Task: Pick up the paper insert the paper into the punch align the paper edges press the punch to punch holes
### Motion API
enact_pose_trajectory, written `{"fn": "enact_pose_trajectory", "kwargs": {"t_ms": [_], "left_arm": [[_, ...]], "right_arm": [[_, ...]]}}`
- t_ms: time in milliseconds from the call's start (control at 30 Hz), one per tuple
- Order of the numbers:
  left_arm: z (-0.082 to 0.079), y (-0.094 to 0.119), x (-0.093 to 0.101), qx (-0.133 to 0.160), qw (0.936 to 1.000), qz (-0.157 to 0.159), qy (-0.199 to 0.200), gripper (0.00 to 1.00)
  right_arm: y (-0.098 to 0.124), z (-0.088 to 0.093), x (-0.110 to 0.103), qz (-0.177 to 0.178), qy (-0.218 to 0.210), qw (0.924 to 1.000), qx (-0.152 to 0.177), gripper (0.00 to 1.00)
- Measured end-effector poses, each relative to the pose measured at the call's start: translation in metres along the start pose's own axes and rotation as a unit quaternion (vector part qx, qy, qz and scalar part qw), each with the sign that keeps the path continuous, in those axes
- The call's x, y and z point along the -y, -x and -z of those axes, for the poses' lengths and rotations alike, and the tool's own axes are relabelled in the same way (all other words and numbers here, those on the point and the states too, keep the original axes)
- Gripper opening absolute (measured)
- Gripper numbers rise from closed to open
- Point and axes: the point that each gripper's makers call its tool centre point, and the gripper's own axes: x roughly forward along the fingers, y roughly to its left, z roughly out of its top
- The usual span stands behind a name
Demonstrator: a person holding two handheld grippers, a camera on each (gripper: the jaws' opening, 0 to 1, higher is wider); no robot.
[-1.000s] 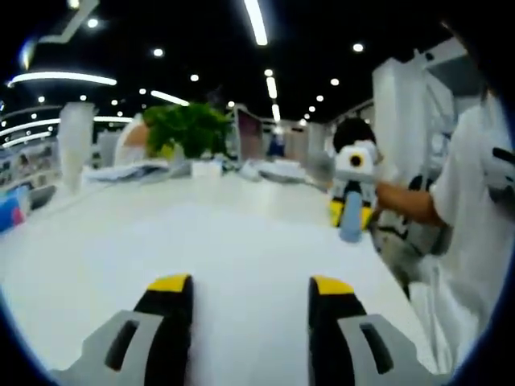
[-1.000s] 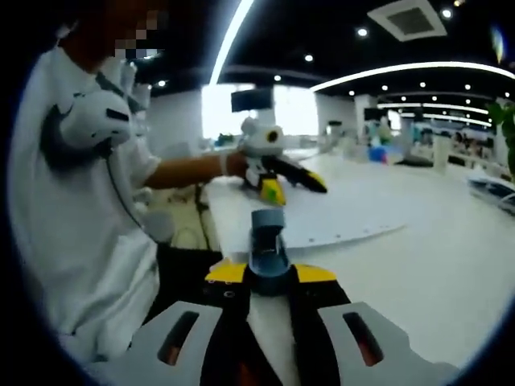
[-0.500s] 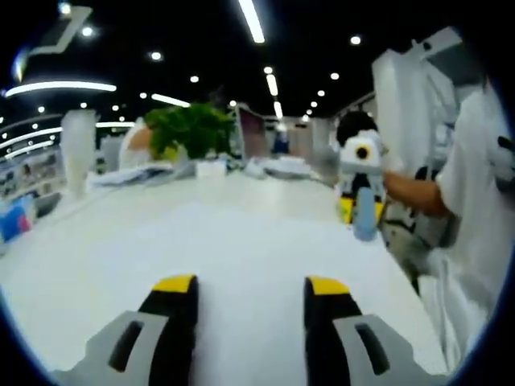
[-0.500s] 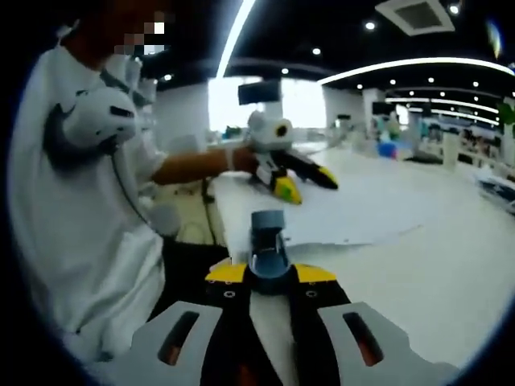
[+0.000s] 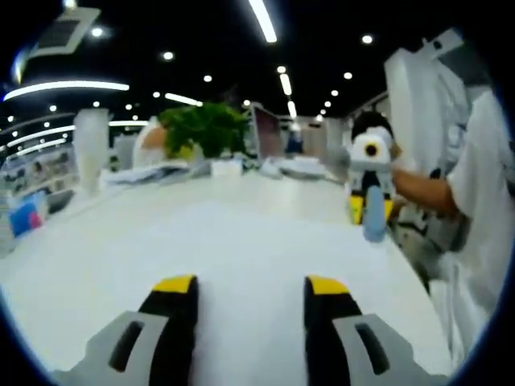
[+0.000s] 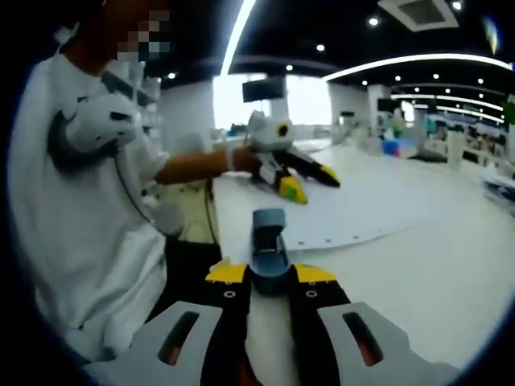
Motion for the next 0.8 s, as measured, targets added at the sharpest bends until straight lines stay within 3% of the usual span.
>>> {"fn": "enact_pose_trajectory", "kwargs": {"t_ms": [333, 500, 667, 733, 800], "left_arm": [[0.000, 0.001, -0.002, 0.001, 1.0000, -0.004, 0.001, 0.54], [-0.003, 0.002, -0.003, 0.006, 1.0000, -0.004, -0.006, 0.65], [-0.019, 0.006, -0.006, 0.041, 0.9991, 0.003, 0.006, 0.70], [-0.026, 0.010, -0.008, 0.056, 0.9982, 0.004, 0.018, 0.70], [-0.035, 0.014, -0.005, 0.063, 0.9980, 0.006, 0.002, 0.69]], "right_arm": [[0.000, 0.001, 0.004, -0.007, -0.001, 1.0000, -0.001, 0.24], [0.000, 0.000, 0.006, 0.006, -0.010, 0.9999, 0.002, 0.33], [0.008, -0.004, 0.004, 0.027, -0.013, 0.9995, 0.002, 0.35], [0.016, -0.010, 0.004, 0.049, -0.012, 0.9987, 0.012, 0.35], [0.024, -0.015, 0.006, 0.072, -0.013, 0.9972, 0.017, 0.35]]}}
